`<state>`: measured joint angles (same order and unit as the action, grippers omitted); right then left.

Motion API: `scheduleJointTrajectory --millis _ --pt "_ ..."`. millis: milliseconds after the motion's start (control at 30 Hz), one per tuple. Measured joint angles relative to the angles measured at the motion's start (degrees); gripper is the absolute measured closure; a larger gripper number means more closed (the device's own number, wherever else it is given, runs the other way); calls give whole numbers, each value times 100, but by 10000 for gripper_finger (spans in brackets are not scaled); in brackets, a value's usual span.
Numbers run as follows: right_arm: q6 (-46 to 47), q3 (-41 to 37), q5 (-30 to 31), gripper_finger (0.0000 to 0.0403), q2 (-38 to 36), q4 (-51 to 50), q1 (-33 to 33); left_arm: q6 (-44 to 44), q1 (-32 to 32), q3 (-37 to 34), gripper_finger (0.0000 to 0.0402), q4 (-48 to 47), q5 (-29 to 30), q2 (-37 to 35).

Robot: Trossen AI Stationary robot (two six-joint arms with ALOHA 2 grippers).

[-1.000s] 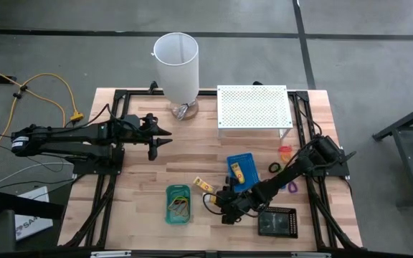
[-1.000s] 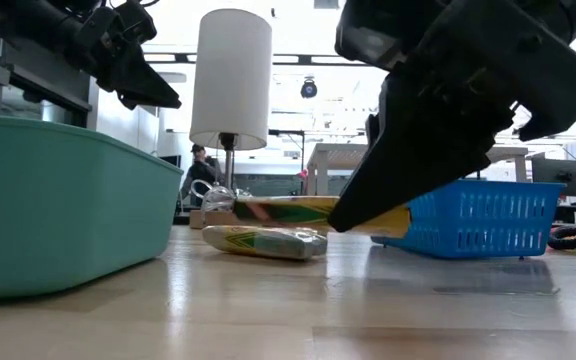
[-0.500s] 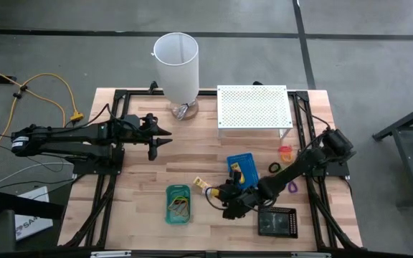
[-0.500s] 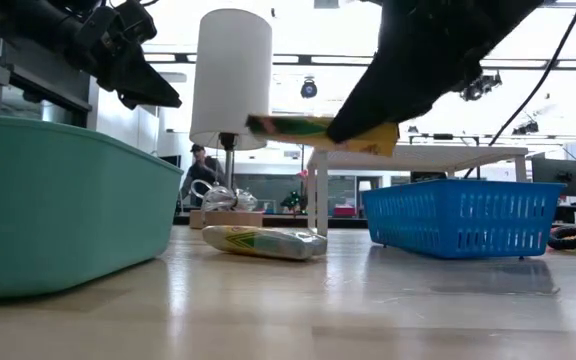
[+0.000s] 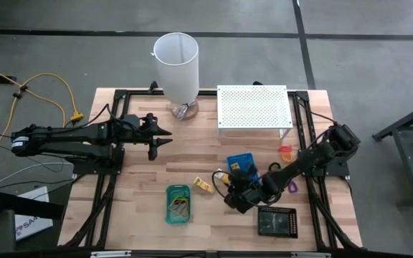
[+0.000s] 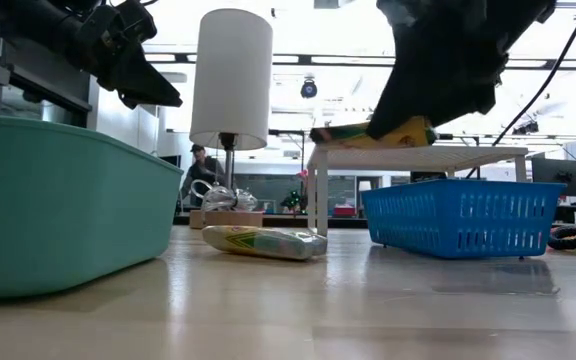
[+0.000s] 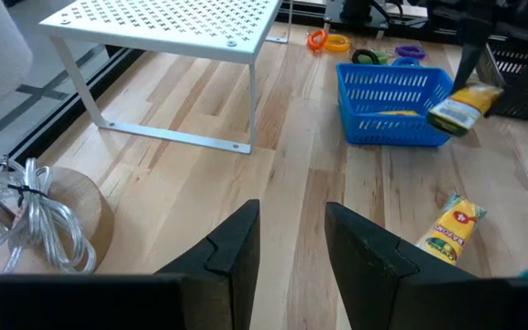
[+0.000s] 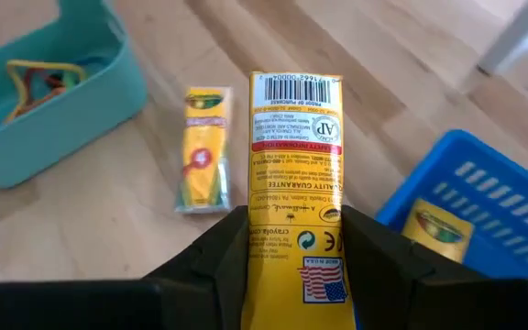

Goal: Pick & Place Office Desk Supplies
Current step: Put the bottom crayon box into the blue bin

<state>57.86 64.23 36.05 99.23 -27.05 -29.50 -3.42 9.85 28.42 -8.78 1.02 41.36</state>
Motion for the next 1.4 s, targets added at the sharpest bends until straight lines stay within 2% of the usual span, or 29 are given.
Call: scheduleJointTrajectory --millis 133,600,967,1400 --pt "413 0 -21 254 3 -403 0 0 0 0 282 -2 2 0" --pt "2750 0 -159 254 3 -2117 2 0 -2 0 282 -11 20 -1" --pt "3106 0 -396 254 7 -2314 202 0 0 0 282 -11 19 0" --pt "3208 0 -1178 254 10 -2220 751 0 -2 0 282 -13 15 0"
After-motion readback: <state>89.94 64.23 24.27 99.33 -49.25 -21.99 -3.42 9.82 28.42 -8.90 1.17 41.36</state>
